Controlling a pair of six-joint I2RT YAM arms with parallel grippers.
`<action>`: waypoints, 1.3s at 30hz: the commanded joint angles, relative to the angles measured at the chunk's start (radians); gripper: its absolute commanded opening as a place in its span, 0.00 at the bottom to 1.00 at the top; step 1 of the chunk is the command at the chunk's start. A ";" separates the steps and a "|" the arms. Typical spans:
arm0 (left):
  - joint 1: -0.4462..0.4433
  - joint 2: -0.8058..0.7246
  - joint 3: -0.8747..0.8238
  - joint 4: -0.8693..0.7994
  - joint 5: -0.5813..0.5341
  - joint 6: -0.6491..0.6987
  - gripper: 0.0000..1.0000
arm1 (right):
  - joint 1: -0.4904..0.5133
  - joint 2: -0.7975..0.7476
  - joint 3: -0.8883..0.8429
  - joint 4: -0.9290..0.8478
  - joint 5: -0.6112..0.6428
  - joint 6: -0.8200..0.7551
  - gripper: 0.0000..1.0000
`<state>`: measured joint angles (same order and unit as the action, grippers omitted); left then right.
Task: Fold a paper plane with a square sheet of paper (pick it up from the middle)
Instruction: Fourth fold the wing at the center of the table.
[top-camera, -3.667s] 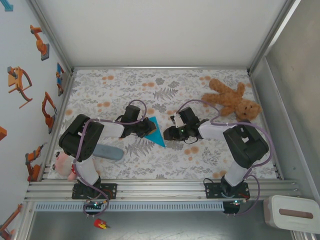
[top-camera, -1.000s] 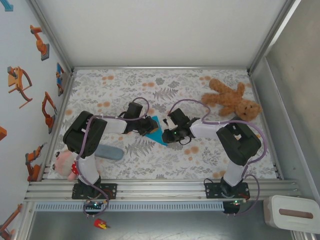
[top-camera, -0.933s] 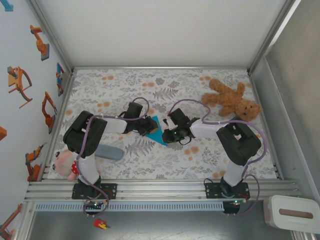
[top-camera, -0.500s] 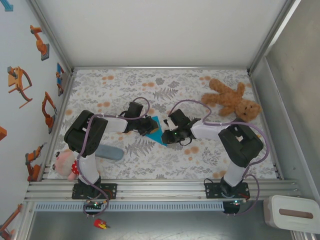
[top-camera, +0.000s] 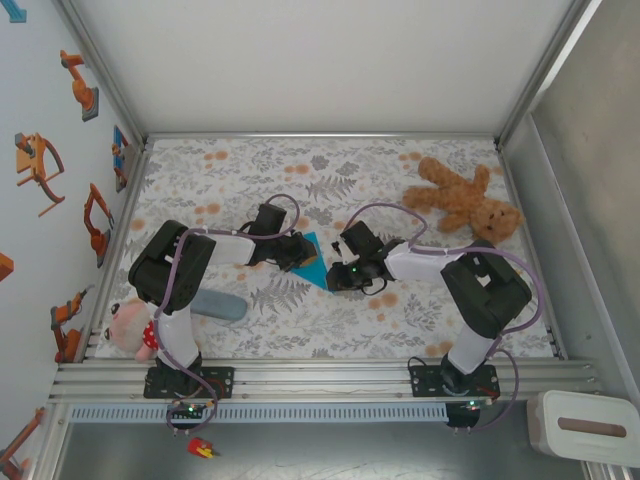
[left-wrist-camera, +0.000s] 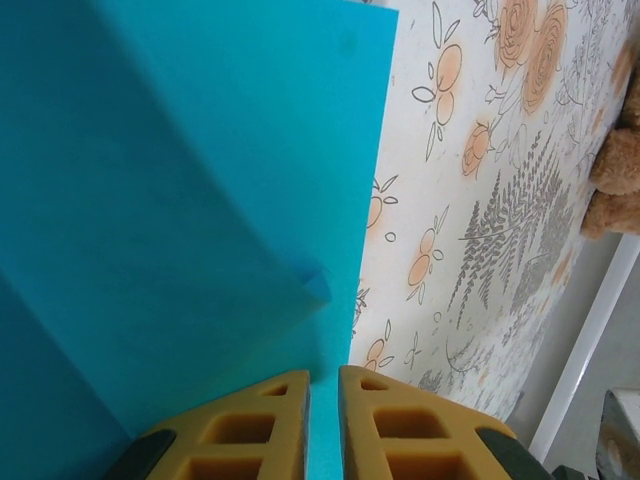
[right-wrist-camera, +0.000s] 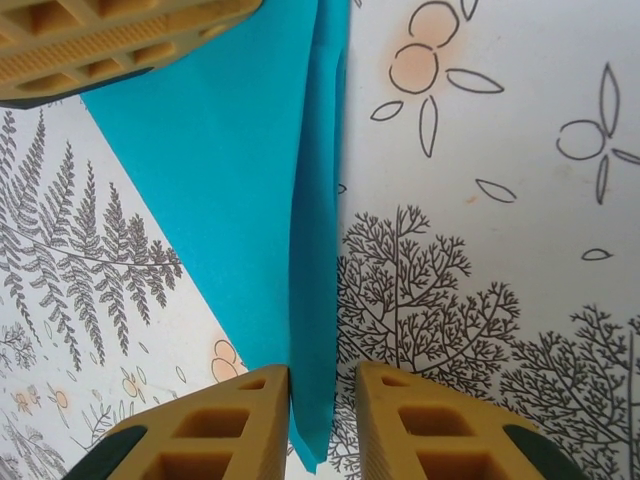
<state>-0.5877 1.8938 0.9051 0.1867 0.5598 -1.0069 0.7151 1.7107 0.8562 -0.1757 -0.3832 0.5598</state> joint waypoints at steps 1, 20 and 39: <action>0.000 -0.004 0.017 -0.040 0.011 0.027 0.16 | 0.004 0.026 -0.009 -0.031 -0.010 0.016 0.20; 0.000 0.004 0.049 -0.017 0.058 0.051 0.20 | 0.005 0.063 -0.014 -0.051 0.002 -0.003 0.13; -0.001 0.077 0.097 -0.077 0.056 0.072 0.20 | 0.004 0.067 -0.019 -0.051 0.010 -0.008 0.13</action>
<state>-0.5877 1.9427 0.9798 0.1551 0.6098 -0.9649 0.7082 1.7241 0.8570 -0.1787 -0.3798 0.5602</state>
